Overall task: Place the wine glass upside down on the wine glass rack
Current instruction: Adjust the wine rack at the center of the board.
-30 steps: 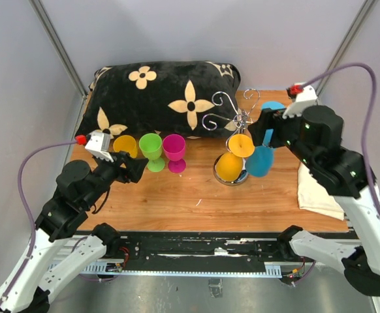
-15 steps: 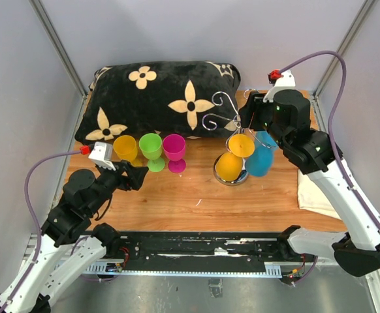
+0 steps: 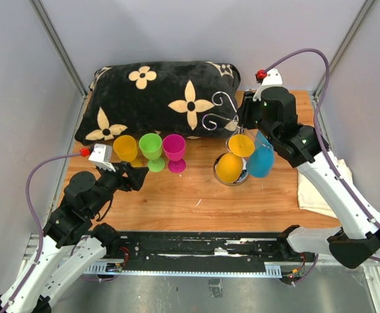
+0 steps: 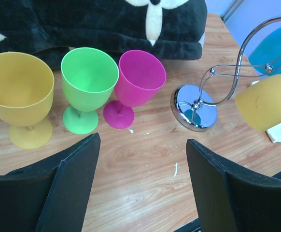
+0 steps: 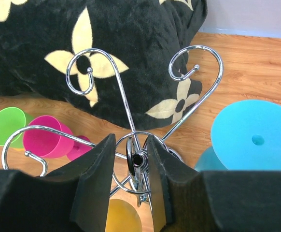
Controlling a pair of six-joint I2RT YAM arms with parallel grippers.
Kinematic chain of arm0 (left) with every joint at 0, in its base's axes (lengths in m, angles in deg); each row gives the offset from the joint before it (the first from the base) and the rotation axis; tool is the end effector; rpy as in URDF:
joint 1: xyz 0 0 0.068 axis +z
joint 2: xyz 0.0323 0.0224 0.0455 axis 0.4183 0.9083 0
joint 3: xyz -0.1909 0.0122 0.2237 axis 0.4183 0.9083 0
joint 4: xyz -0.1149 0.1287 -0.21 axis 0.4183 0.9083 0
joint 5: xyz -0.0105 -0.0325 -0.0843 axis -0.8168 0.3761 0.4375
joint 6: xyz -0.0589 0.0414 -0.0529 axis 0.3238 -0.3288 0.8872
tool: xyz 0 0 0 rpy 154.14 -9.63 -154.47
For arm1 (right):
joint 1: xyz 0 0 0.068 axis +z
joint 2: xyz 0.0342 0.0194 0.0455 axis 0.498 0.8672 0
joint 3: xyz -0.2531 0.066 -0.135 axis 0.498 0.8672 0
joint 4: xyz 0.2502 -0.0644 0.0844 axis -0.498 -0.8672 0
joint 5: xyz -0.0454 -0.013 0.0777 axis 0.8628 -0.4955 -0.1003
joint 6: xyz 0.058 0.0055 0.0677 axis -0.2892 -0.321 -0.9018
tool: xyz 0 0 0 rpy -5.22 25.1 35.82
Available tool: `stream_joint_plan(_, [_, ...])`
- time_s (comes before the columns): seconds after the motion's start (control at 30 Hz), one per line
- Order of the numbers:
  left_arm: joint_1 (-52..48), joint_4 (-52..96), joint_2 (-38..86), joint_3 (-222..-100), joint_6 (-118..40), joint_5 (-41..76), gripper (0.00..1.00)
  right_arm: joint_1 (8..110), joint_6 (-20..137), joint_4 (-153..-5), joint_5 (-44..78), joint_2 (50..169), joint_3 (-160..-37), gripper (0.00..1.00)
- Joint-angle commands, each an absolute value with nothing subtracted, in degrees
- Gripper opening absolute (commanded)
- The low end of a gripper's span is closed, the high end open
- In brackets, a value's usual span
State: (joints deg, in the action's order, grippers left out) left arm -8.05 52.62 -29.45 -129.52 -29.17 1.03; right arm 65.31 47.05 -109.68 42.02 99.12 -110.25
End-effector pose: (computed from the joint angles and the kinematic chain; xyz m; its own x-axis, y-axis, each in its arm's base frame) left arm 0.1141 -0.0597 0.3343 -0.2798 -0.2423 -0.9290 0.3371 0.8812 -0.3314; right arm 0.2581 0.1551 0.4778 -0.2936 0.1639 -0.9418 -0.2424 0.9402 0.2392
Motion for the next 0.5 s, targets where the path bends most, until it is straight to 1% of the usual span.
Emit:
stream_joint_plan(0.0, [-8.47, 50.70, -30.27, -129.17, -28.92, -0.48, 0.77, 65.90, 48.50, -107.68, 43.21, 99.13, -109.19, 0.32])
stream_joint_plan(0.3, [-8.42, 50.69, -30.35, -128.98, -29.02, -0.80, 0.77, 65.90, 49.50, -106.91, 42.82, 99.56, -108.55, 0.19])
stream_joint_plan(0.4, [-8.37, 50.70, -30.49, -128.95, -29.05, -1.02, 0.77, 65.90, 50.15, -106.35, 42.56, 99.20, -108.02, 0.13])
stream_joint_plan(0.47, [-8.36, 50.73, -30.58, -129.01, -29.07, -1.14, 0.77, 65.82, 50.81, -105.72, 42.51, 98.69, -107.31, 0.07])
